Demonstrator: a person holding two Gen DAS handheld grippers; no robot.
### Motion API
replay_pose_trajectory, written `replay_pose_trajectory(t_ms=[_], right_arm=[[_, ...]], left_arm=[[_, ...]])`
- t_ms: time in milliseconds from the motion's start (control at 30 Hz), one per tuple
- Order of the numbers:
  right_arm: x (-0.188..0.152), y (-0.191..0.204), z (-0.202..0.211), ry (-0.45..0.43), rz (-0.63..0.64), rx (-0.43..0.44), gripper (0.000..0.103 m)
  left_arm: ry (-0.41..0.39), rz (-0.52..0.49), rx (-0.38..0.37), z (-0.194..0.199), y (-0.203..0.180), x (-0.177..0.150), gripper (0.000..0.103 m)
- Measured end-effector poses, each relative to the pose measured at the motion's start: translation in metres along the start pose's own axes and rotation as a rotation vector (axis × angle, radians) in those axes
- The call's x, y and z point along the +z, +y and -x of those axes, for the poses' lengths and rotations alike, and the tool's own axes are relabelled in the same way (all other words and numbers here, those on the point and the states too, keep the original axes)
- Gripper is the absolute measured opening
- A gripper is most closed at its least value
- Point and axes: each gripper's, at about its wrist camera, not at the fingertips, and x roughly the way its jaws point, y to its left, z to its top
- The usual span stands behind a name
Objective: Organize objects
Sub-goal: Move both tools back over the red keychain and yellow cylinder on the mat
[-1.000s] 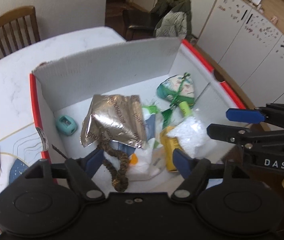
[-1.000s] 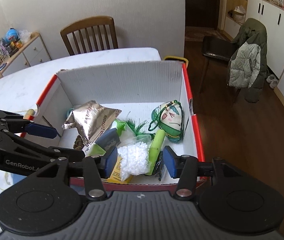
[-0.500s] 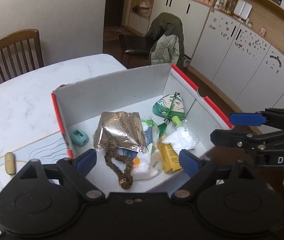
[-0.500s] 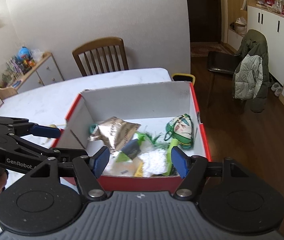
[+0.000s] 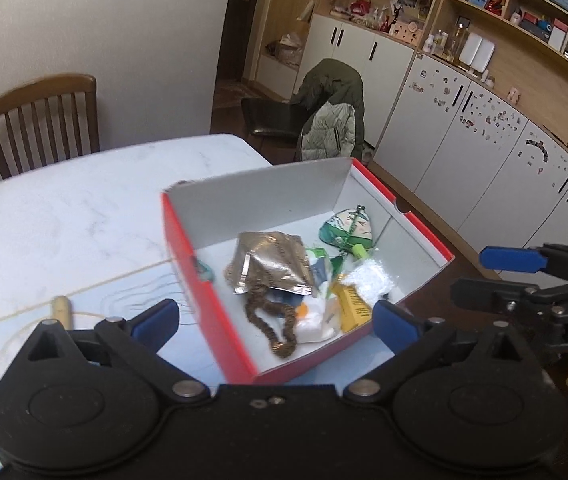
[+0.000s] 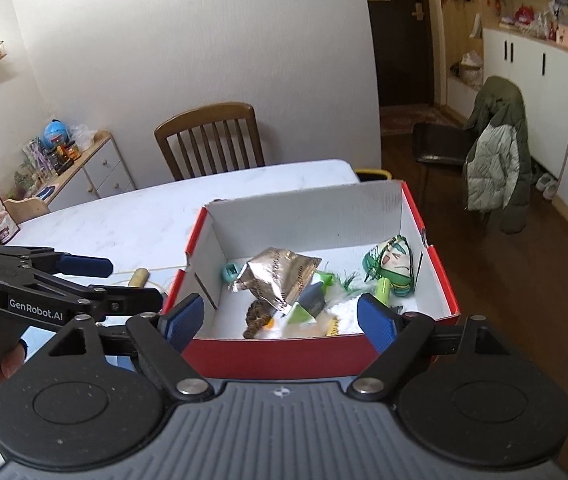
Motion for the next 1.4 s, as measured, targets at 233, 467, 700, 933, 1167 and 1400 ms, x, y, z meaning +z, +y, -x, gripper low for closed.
replay_pose_trajectory(t_ms=[233,467,700,933,1167,1400], right_arm=[[-0.008,0.041,0.014,-0.042,-0.037,-0.004,0.089],[-0.019,0.084,0.017,-0.057,-0.063,-0.016,0.092],[-0.028,0.131,0.012,-0.059,-0.06,-0.033,0.094],[-0.032,0.175,-0.009,-0.024,-0.02,-0.038,0.094],[-0.024,0.208,-0.046,0.028,0.048,-0.025,0.094],[-0.017,0.226,-0.104,0.098,0.087,-0.032,0.094]], left_arm=[[-0.024,-0.021,0.011,0.027,0.03,-0.012,0.103],[-0.053,-0.013,0.031,0.052,0.072,-0.027,0.103],[-0.1,-0.011,0.081,0.078,0.116,-0.032,0.103],[-0.105,0.027,0.119,0.09,0.16,-0.038,0.103],[-0.061,0.044,0.141,0.073,0.189,-0.071,0.103],[-0.012,0.079,0.143,0.047,0.206,-0.1,0.103]])
